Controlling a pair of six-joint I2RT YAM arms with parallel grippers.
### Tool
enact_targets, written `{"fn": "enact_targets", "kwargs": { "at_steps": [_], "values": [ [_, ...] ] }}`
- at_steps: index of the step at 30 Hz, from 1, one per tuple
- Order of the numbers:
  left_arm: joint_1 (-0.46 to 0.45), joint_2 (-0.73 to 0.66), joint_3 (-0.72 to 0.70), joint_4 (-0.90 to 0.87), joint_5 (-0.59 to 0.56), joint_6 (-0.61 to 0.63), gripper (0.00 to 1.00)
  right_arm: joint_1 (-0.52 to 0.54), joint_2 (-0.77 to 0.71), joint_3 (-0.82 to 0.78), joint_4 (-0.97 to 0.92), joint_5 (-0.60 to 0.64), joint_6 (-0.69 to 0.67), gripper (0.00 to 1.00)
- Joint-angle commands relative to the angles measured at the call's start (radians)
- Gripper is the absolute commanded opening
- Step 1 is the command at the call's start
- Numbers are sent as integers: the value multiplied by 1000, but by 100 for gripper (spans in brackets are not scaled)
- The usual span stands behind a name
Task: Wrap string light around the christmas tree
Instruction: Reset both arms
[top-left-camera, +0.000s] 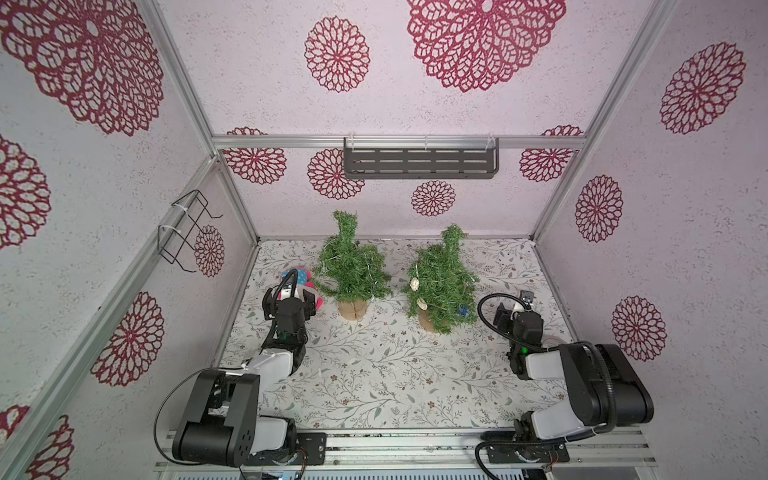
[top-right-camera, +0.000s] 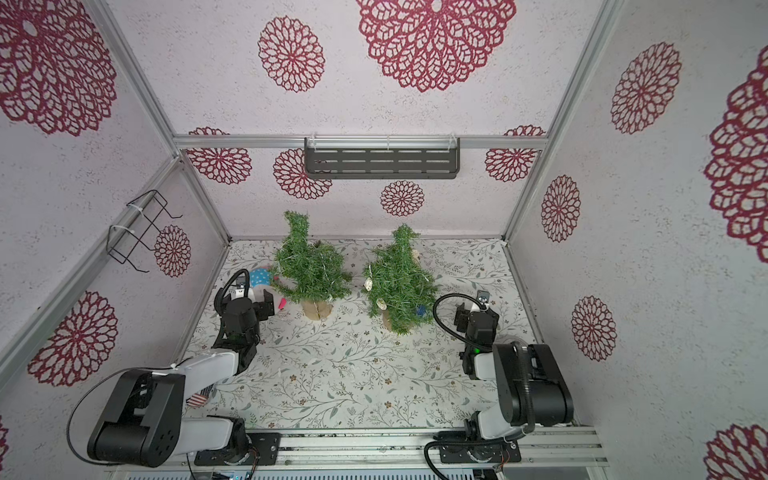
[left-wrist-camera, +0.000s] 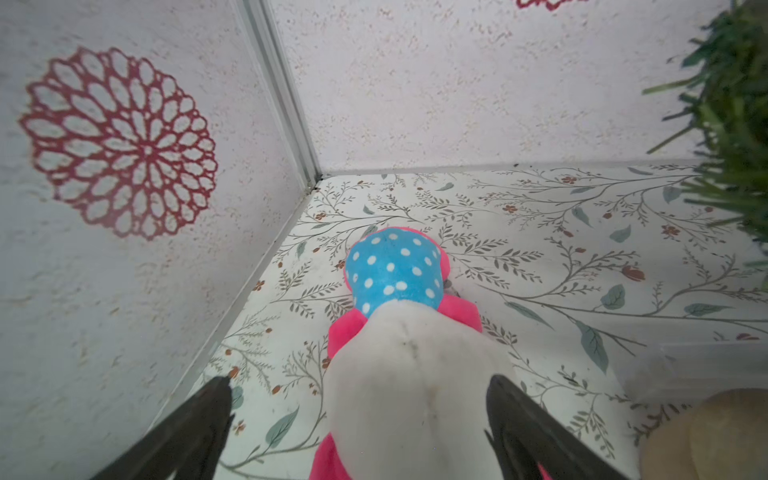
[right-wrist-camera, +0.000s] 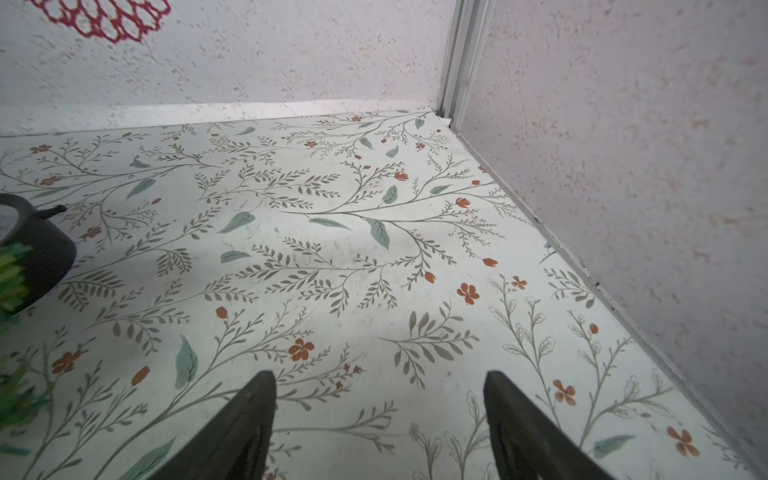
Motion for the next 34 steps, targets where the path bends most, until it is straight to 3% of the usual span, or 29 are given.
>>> {"fn": "enact_targets", "kwargs": {
  "at_steps": [1, 2, 5, 8, 10, 12, 15, 24, 27, 34],
  "values": [
    [36, 61, 0, 86, 114, 3, 98, 7, -2, -24, 176, 3, -25, 86],
    [38, 104, -23, 197, 100, 17, 98, 7, -1, -24, 179, 20, -17, 89],
    [80, 84, -30, 158, 99, -64, 98, 4, 0, -10, 149, 69, 10, 94],
    [160, 190, -85, 400, 13, -172, 98, 2, 0, 0, 133, 76, 13, 99],
    [167, 131, -44, 198, 33, -213, 98, 2, 2, 1, 131, 76, 13, 99],
    [167, 166, -66, 316, 22, -186, 98, 4, 2, 0, 134, 78, 10, 99],
    [164, 143, -52, 239, 29, -205, 98, 4, -1, -2, 137, 79, 11, 99],
    [160, 157, -59, 285, 23, -185, 98, 5, -1, -4, 140, 81, 11, 99],
    [119, 165, -56, 291, -16, -140, 98, 4, -1, -4, 141, 81, 11, 99],
    [137, 160, -58, 290, 17, -153, 98, 5, -2, -5, 140, 84, 9, 99]
  ]
}}
